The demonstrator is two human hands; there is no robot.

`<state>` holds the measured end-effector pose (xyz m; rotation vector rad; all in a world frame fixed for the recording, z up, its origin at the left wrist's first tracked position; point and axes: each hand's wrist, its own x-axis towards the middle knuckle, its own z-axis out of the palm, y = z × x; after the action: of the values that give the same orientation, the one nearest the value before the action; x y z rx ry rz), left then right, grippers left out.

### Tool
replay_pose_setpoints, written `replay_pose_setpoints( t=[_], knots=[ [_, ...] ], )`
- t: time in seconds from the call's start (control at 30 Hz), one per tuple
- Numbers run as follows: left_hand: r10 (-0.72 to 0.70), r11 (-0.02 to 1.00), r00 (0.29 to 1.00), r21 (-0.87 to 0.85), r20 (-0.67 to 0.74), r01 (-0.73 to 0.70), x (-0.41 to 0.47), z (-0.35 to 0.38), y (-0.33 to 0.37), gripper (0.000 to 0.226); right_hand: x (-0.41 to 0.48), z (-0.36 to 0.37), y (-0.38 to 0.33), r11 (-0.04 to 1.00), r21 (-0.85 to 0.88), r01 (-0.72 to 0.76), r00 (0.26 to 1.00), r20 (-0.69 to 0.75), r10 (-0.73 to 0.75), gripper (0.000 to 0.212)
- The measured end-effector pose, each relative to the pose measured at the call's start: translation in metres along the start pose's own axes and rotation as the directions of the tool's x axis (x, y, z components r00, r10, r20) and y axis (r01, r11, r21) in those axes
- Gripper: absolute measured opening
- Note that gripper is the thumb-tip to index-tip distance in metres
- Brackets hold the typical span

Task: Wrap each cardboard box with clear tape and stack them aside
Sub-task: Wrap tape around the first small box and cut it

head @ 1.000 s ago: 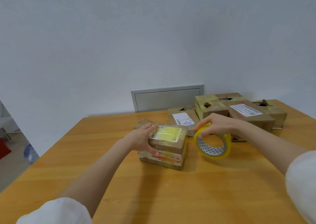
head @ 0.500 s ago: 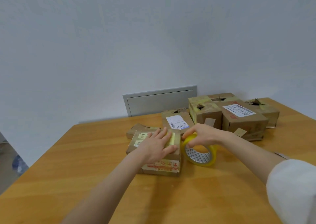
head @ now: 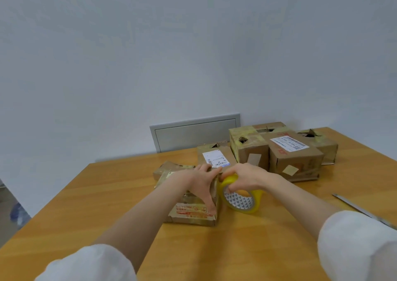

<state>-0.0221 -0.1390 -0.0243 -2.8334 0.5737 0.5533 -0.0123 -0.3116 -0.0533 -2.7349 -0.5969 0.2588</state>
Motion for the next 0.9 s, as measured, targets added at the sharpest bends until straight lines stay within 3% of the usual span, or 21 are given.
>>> replay_pose_setpoints(
  t=[0.1,0.2,0.33,0.4,0.47,0.63,0.8,0.9],
  knots=[
    [0.015,1.000,0.996,-0.025,-0.084,-0.017,-0.003,0.003,-0.001,0.127,-0.003,-0.002,0.005,0.997,0.079,0.010,1.000,-0.016,-0.009,0.057],
    [0.030,0.974,0.978,-0.215,-0.206,-0.075,-0.012,-0.005,-0.012,0.124,-0.007,-0.023,0.007,0.965,0.260,0.020,0.986,-0.163,0.023,0.066],
    [-0.015,0.799,0.908,-0.551,-0.418,-0.241,-0.028,-0.018,-0.030,0.121,-0.013,-0.080,-0.003,0.890,0.428,0.155,0.904,-0.424,0.047,0.063],
    [-0.061,0.700,0.881,-0.649,-0.469,-0.297,-0.033,-0.014,-0.032,0.123,-0.013,-0.095,-0.010,0.854,0.479,0.203,0.891,-0.451,0.041,0.057],
    [-0.086,0.674,0.867,-0.669,-0.491,-0.312,-0.036,-0.004,-0.032,0.117,-0.010,-0.095,-0.017,0.864,0.460,0.206,0.903,-0.429,0.014,0.057],
    [-0.101,0.731,0.933,-0.662,-0.344,-0.166,-0.053,-0.007,-0.051,0.121,0.004,-0.088,-0.044,0.896,0.391,0.210,0.896,-0.444,-0.016,0.059],
    [-0.216,0.857,0.847,-0.510,-0.486,-0.075,-0.052,-0.022,-0.044,0.061,0.017,-0.091,-0.070,0.927,0.329,0.178,0.906,-0.423,-0.024,0.060],
    [-0.255,0.880,0.844,-0.475,-0.471,0.002,-0.046,-0.007,-0.042,0.055,0.018,-0.092,-0.074,0.926,0.337,0.173,0.925,-0.378,-0.035,0.063]
  ],
)
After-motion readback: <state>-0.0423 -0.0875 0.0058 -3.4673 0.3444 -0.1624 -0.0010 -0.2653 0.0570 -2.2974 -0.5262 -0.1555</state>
